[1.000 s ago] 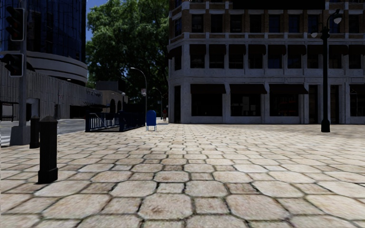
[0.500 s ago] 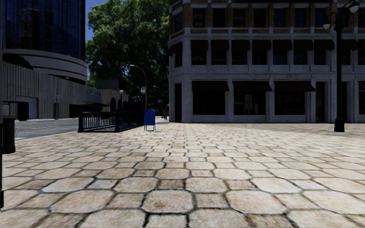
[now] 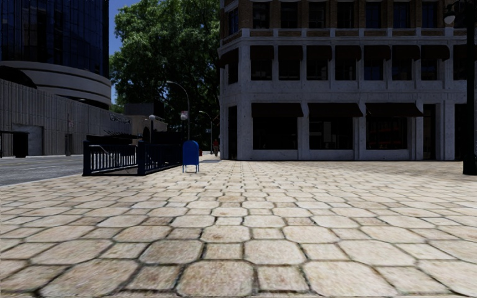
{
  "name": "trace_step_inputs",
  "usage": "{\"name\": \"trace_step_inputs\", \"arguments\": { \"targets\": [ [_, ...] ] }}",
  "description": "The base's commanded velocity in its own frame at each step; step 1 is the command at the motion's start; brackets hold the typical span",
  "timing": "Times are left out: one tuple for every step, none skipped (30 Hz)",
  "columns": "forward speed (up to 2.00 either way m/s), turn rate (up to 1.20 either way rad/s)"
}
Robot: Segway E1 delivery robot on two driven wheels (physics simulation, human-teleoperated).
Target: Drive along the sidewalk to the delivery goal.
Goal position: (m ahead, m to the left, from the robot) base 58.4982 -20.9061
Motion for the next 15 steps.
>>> {"name": "trace_step_inputs", "arguments": {
  "targets": [
    [2.00,0.00],
    [2.00,0.00],
    [2.00,0.00],
    [2.00,0.00],
    [2.00,0.00],
    [2.00,0.00],
    [2.00,0.00],
    [2.00,0.00],
    [2.00,0.00],
    [2.00,0.00],
    [2.00,0.00],
    [2.00,0.00],
    [2.00,0.00],
    [2.00,0.00],
    [2.00,0.00]
  ]
}}
